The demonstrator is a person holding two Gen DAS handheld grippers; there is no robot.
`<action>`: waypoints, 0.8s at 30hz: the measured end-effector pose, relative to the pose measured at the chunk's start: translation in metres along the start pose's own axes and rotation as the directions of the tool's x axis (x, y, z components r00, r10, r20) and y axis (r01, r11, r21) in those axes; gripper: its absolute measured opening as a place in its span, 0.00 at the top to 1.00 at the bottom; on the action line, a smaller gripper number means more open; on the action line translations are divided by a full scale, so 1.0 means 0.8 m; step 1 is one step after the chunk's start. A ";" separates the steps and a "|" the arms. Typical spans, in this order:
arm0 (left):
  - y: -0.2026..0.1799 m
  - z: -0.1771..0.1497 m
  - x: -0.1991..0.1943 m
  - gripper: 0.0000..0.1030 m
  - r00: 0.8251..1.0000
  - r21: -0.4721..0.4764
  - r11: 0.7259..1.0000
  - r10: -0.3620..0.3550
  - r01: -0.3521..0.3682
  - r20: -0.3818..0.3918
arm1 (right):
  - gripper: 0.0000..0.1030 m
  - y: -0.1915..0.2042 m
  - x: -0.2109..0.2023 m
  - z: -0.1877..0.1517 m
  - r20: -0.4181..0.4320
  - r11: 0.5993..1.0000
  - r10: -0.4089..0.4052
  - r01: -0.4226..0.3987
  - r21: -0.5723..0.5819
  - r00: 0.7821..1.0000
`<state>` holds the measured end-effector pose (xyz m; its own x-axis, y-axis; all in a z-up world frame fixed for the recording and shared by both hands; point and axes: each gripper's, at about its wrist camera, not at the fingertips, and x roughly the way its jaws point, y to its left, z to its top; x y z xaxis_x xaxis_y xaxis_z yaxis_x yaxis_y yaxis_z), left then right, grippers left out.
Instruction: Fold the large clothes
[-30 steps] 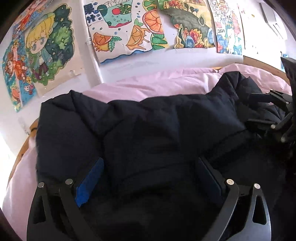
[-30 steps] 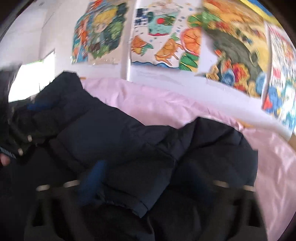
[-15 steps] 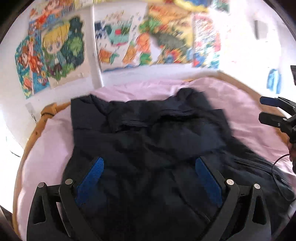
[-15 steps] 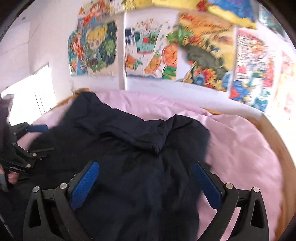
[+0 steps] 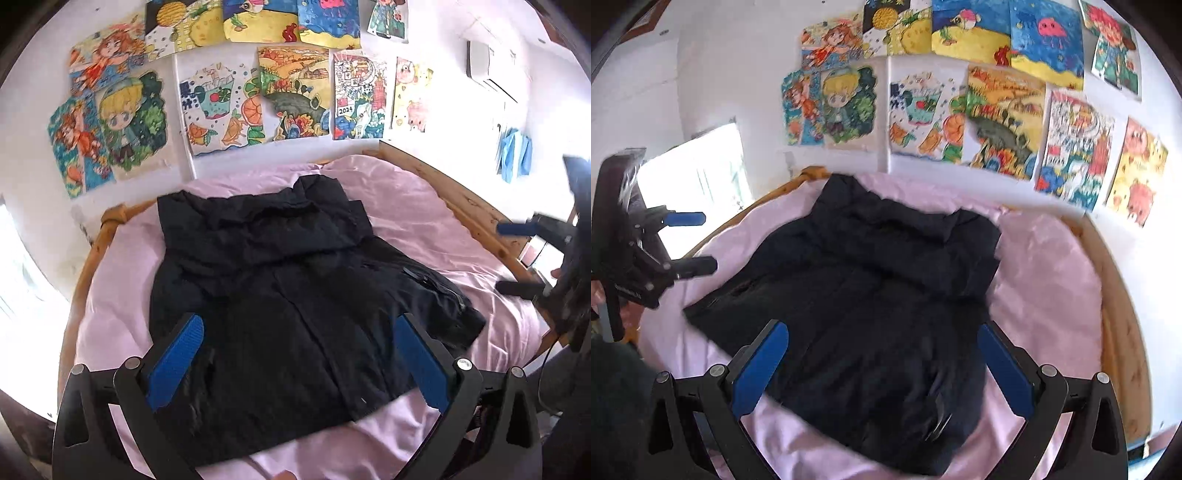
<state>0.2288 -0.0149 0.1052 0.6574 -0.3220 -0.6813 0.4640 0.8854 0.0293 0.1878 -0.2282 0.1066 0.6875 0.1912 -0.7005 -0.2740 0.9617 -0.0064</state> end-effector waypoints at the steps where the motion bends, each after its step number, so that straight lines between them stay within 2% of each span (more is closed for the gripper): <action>1: -0.003 -0.012 0.000 0.01 1.000 -0.028 1.000 0.003 -0.003 0.004 | 0.00 0.007 0.001 -0.009 -0.018 1.000 0.000 0.000 -0.023 1.000; 4: -0.004 -0.040 0.007 0.01 1.000 -0.099 0.995 0.018 -0.020 -0.022 | 0.00 0.033 0.025 -0.047 -0.073 0.983 -0.047 0.033 -0.182 0.996; 6: 0.004 -0.059 0.024 0.02 0.993 -0.126 0.989 0.070 -0.082 -0.096 | 0.00 0.048 0.050 -0.075 -0.116 0.955 -0.082 0.044 -0.293 0.990; 7: 0.004 -0.062 0.030 0.02 0.987 -0.118 0.988 0.087 -0.104 -0.136 | 0.00 0.049 0.061 -0.086 -0.138 0.950 -0.088 0.041 -0.311 0.986; 11: 0.002 -0.067 0.040 0.01 0.973 -0.057 0.981 0.177 -0.187 -0.146 | 0.00 0.055 0.105 -0.125 -0.217 0.924 -0.121 0.029 -0.382 0.969; 15: 0.011 -0.065 0.051 0.01 0.976 -0.115 0.984 0.116 -0.138 -0.183 | 0.00 0.067 0.130 -0.156 -0.218 0.860 -0.192 0.057 -0.507 0.957; 18: 0.022 -0.070 0.056 0.01 0.973 -0.164 0.980 0.076 -0.113 -0.216 | 0.00 0.068 0.145 -0.172 -0.202 0.827 -0.243 0.094 -0.555 0.949; 21: 0.029 -0.074 0.058 0.02 0.968 -0.183 0.976 0.074 -0.120 -0.239 | 0.00 0.070 0.158 -0.183 -0.182 0.788 -0.294 0.130 -0.601 0.938; 24: 0.025 -0.075 0.057 0.01 0.967 -0.153 0.979 0.096 -0.134 -0.237 | 0.00 0.072 0.167 -0.188 -0.167 0.758 -0.340 0.164 -0.632 0.925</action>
<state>0.2325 0.0080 0.0308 0.5394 -0.1473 -0.8290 0.2756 0.9612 0.0085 0.1628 -0.1767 -0.0945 0.6169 -0.1833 -0.7654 -0.5192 0.6361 -0.5708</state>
